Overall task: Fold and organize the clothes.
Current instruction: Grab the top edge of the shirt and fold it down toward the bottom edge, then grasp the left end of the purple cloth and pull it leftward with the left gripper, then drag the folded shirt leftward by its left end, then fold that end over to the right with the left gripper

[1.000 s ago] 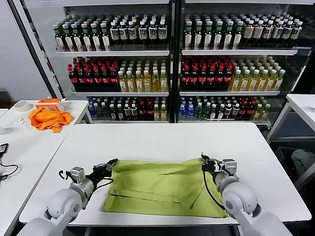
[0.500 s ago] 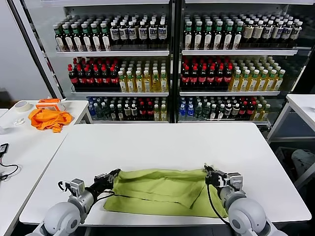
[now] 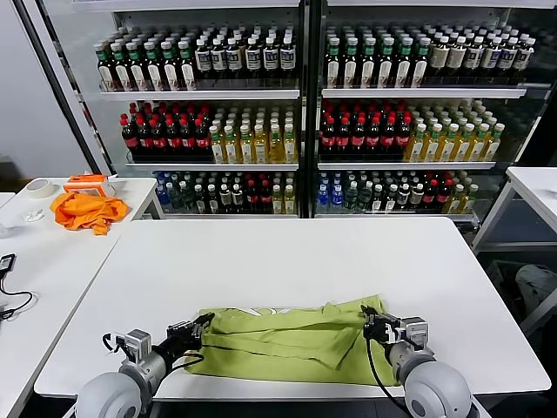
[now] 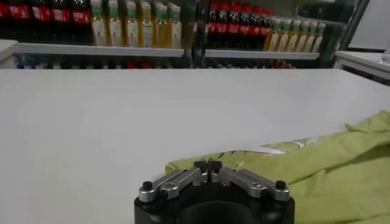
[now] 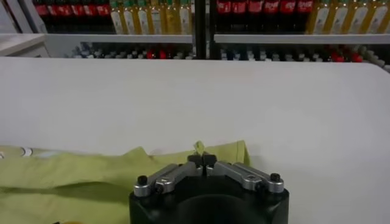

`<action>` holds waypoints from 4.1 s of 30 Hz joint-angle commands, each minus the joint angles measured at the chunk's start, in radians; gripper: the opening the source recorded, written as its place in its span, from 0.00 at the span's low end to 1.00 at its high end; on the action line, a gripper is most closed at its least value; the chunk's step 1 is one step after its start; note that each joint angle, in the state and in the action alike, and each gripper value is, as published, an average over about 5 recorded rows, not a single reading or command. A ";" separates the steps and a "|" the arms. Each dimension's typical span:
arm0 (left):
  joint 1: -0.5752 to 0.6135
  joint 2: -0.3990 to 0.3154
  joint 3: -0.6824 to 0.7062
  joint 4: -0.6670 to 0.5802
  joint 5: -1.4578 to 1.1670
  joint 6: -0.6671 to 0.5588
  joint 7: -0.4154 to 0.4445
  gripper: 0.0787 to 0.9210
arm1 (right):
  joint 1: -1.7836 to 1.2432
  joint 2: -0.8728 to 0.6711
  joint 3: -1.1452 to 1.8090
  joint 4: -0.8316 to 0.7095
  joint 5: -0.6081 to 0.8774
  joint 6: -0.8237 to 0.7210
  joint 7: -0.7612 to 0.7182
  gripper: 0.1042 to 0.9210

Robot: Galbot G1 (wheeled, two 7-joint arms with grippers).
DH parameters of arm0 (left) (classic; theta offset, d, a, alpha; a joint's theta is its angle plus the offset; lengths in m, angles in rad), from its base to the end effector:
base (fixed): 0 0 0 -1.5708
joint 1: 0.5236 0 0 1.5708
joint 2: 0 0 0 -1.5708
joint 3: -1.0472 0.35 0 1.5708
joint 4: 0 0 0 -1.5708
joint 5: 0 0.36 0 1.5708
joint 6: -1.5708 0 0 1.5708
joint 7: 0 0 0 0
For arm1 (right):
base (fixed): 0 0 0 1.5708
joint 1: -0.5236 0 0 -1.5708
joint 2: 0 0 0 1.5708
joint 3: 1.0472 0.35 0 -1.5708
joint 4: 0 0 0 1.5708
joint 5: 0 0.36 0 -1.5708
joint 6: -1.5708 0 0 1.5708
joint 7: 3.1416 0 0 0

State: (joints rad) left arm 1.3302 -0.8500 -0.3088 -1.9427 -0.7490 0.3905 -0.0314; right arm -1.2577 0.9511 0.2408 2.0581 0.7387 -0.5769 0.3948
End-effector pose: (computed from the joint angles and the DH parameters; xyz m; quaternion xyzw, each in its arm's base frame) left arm 0.2555 0.0909 -0.2949 -0.1881 -0.9467 0.0186 0.2610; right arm 0.2571 -0.0331 -0.2587 0.0827 -0.9570 0.0119 0.2779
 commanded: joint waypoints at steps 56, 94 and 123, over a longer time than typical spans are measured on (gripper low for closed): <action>0.065 -0.102 0.091 -0.077 -0.053 -0.036 -0.463 0.88 | -0.281 0.048 0.251 0.100 -0.250 0.128 -0.128 0.88; 0.058 -0.083 -0.097 -0.135 0.217 0.139 -0.392 0.03 | -0.303 0.065 0.268 0.097 -0.293 0.128 -0.100 0.88; 0.047 -0.064 -0.170 -0.339 -0.175 0.188 -0.280 0.03 | -0.301 0.073 0.296 0.098 -0.298 0.126 -0.099 0.88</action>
State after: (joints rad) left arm 1.4111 -0.8852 -0.5760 -2.1721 -0.7540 0.5683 -0.3383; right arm -1.5589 1.0208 0.5330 2.1517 0.4417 -0.4507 0.2940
